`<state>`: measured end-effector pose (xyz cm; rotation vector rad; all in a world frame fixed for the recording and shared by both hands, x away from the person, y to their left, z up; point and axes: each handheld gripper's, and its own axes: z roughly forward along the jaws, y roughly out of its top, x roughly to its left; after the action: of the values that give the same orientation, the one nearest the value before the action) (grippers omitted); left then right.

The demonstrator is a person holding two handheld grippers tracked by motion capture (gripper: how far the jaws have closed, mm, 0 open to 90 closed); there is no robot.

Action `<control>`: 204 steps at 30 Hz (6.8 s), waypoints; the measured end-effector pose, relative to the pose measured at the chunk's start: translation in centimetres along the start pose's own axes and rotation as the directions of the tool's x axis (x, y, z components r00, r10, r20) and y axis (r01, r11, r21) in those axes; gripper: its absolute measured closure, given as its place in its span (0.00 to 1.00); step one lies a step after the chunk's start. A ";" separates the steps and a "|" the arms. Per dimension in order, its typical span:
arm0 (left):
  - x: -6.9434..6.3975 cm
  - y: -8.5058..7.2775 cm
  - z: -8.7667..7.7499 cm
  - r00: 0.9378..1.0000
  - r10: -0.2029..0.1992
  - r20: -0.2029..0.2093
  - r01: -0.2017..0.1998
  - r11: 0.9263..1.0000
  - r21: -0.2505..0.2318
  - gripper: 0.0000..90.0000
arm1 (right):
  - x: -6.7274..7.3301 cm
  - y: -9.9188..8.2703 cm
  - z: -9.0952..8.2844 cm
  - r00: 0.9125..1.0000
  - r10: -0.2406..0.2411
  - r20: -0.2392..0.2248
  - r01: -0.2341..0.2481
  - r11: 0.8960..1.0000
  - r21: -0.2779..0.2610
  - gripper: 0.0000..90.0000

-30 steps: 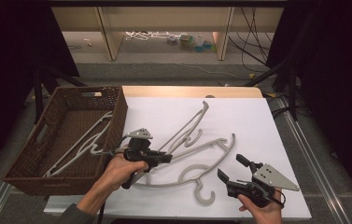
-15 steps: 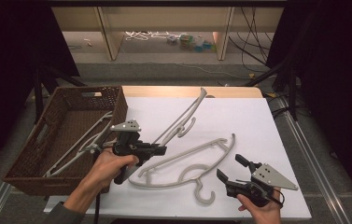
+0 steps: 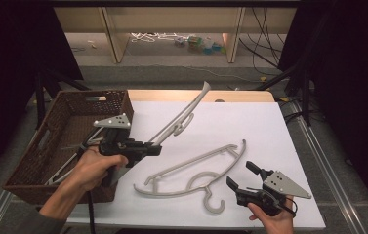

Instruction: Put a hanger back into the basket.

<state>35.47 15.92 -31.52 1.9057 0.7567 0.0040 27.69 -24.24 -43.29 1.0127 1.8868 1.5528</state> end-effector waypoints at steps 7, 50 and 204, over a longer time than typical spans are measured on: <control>0.7 0.6 -2.7 0.998 0.020 -0.066 -0.021 1.000 -0.008 0.90 | 0.0 -0.1 0.1 1.000 0.005 -0.005 -0.005 1.000 -0.016 0.20; 8.1 -5.7 -11.9 0.934 0.026 -0.356 -0.006 0.998 0.058 0.90 | 0.0 -0.1 0.2 1.000 0.006 0.003 -0.006 1.000 0.006 0.19; 0.8 -8.0 -2.0 0.957 0.044 -0.286 -0.119 0.961 -0.251 0.21 | -0.5 -0.3 0.1 1.000 0.018 0.003 -0.018 1.000 0.004 0.19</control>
<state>31.45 20.04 -37.48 1.6938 0.8180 0.4150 27.99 -24.57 -43.60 1.0360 1.8848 1.5567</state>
